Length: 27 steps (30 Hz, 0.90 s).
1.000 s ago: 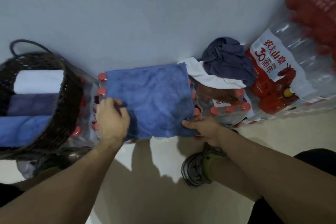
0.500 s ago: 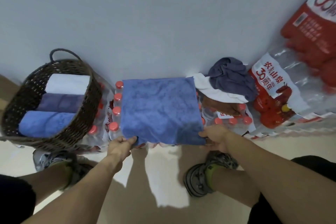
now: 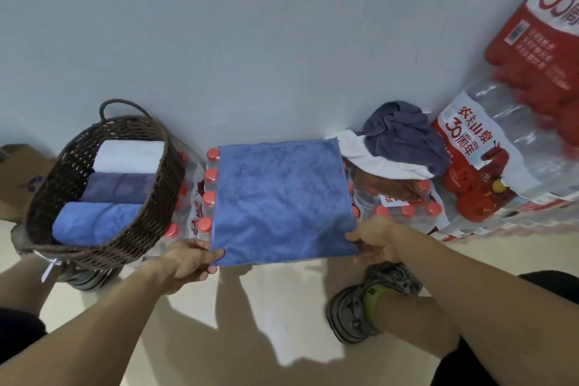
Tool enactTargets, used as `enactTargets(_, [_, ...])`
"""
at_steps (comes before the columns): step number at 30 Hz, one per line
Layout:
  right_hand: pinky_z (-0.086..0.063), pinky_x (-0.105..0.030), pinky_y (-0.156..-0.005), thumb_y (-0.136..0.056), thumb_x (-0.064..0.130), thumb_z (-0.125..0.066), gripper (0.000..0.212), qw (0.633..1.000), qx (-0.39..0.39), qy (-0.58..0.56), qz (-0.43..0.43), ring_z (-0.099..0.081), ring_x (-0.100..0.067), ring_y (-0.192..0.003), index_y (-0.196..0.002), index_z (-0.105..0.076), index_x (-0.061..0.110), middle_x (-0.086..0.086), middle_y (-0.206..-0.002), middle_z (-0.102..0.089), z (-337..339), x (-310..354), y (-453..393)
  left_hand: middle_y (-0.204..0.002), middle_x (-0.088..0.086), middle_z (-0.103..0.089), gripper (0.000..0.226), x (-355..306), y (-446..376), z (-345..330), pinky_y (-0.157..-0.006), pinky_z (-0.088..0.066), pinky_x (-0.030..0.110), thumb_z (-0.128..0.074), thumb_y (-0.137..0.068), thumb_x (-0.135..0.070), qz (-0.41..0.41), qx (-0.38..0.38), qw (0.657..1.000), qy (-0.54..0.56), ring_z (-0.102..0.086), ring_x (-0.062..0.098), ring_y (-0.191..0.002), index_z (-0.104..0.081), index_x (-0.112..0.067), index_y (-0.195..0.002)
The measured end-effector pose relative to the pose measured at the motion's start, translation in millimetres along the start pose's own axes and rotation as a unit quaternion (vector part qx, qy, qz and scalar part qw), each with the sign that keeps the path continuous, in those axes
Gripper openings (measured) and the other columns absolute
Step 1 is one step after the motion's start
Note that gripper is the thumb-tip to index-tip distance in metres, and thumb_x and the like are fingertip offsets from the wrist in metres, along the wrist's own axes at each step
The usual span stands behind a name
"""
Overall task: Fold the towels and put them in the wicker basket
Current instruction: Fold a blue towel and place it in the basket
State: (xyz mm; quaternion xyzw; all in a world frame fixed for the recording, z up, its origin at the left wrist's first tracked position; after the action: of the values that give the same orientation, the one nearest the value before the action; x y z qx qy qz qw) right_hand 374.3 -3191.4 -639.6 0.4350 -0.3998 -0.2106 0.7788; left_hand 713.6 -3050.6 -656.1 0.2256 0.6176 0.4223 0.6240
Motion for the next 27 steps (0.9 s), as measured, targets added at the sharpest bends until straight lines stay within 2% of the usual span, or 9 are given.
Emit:
enactTargets(3, [-0.055, -0.036, -0.053, -0.095, 0.009, -0.061, 0.026, 1.000, -0.003, 0.000, 0.003, -0.066, -0.031, -0.080, -0.119, -0.057, -0.003, -0.020, -0.107, -0.066, -3.0, 0.9, 1.3, -0.063, 0.009, -0.054, 0.027, -3.3, 2.4, -0.6, -0.050, -0.047, 0.023, -0.075, -0.084, -0.010, 0.011, 0.052, 0.998, -0.017, -0.051, 0.015, -0.053, -0.061, 0.003, -0.103])
enactTargets(6, [-0.058, -0.043, -0.059, -0.096, 0.005, -0.057, 0.028, 1.000, 0.003, -0.012, 0.004, -0.067, -0.039, -0.094, -0.122, -0.054, -0.004, -0.023, -0.117, -0.063, -4.0, 2.5, 4.5, -0.066, 0.006, -0.052, 0.019, -5.5, 2.4, -2.5, -0.051, -0.046, 0.025, -0.072, -0.087, -0.017, 0.018, 0.079, 0.997, -0.011, -0.048, 0.015, -0.055, -0.059, -0.006, -0.095])
enactTargets(10, [-0.057, -0.034, -0.050, -0.097, 0.009, -0.059, 0.024, 1.000, -0.006, -0.003, 0.001, -0.069, -0.028, -0.072, -0.118, -0.056, -0.002, -0.020, -0.103, -0.068, -1.5, 0.5, 7.0, -0.095, 0.016, -0.074, 0.017, 0.3, 0.9, -6.6, -0.066, -0.061, 0.027, -0.063, -0.091, -0.015, 0.011, 0.085, 0.987, 0.137, -0.070, 0.023, -0.078, -0.064, -0.001, -0.101])
enactTargets(11, [-0.057, -0.032, -0.049, -0.097, 0.012, -0.059, 0.022, 1.000, -0.014, -0.003, 0.001, -0.069, -0.024, -0.066, -0.114, -0.058, -0.002, -0.018, -0.094, -0.070, -0.3, -0.8, 7.3, -0.096, 0.020, -0.073, 0.018, 4.1, 1.5, -5.3, -0.064, -0.061, 0.027, -0.064, -0.090, -0.013, 0.008, 0.078, 0.981, 0.176, -0.072, 0.023, -0.076, -0.064, 0.000, -0.101])
enactTargets(13, [-0.058, -0.031, -0.052, -0.097, 0.017, -0.060, 0.020, 0.999, -0.034, -0.007, 0.005, -0.066, -0.020, -0.060, -0.107, -0.060, 0.000, -0.014, -0.080, -0.069, 3.5, -3.7, 6.3, -0.079, 0.017, -0.071, 0.017, 12.1, 3.1, -0.9, -0.054, -0.058, 0.021, -0.071, -0.080, -0.014, 0.004, 0.047, 0.978, 0.204, -0.071, 0.017, -0.060, -0.061, -0.002, -0.088])
enactTargets(16, [-0.059, -0.032, -0.059, -0.098, 0.021, -0.059, 0.020, 0.998, -0.061, -0.011, 0.010, -0.062, -0.019, -0.057, -0.104, -0.059, 0.002, -0.012, -0.073, -0.065, 6.5, -12.1, 4.2, -0.058, 0.012, -0.062, 0.025, 16.5, 7.9, 1.3, -0.041, -0.049, 0.017, -0.079, -0.073, -0.016, 0.006, 0.003, 0.991, 0.136, -0.056, 0.011, -0.040, -0.055, -0.007, -0.076])
enactTargets(18, [-0.056, -0.030, -0.053, -0.099, 0.022, -0.057, 0.019, 0.996, -0.083, 0.022, 0.013, -0.059, -0.019, -0.056, -0.103, -0.057, 0.003, -0.012, -0.073, -0.062, 7.6, -16.9, 3.6, -0.052, 0.012, -0.059, 0.031, 13.8, 6.3, 5.6, -0.037, -0.044, 0.017, -0.081, -0.076, -0.017, -0.013, -0.038, 0.996, 0.075, -0.049, 0.012, -0.036, -0.051, -0.008, -0.075])
enactTargets(23, [-0.044, -0.025, -0.044, -0.098, 0.014, -0.054, 0.015, 0.990, -0.098, 0.091, 0.035, -0.050, -0.018, -0.047, -0.092, -0.059, 0.001, -0.011, -0.063, -0.054, 5.5, -17.2, 6.3, -0.050, 0.008, -0.053, 0.023, -0.2, 4.1, 13.3, -0.037, -0.028, 0.016, -0.068, -0.088, -0.005, -0.068, -0.087, 0.993, 0.039, -0.039, 0.016, -0.034, -0.046, -0.008, -0.095])
enactTargets(27, [-0.053, -0.034, -0.056, -0.096, 0.014, -0.052, 0.022, 0.964, -0.086, 0.231, 0.100, -0.055, -0.024, -0.052, -0.086, -0.064, -0.001, -0.013, -0.061, -0.058, 12.5, 6.2, 12.3, -0.048, 0.006, -0.047, 0.010, -19.4, 10.6, 12.8, -0.040, -0.021, 0.013, -0.058, -0.093, -0.003, -0.117, -0.054, 0.991, -0.017, -0.034, 0.014, -0.034, -0.065, -0.007, -0.099])
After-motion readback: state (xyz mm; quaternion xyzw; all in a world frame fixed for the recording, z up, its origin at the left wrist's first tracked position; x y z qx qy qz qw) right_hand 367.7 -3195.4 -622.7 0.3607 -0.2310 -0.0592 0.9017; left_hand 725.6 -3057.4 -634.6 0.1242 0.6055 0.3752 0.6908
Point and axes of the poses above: each hand's wrist, its own y-axis away from the middle knuckle, its own z-axis out of the back of the hand, x = y × z, the point moved 6 cm from there along -y, towards the middle knuckle
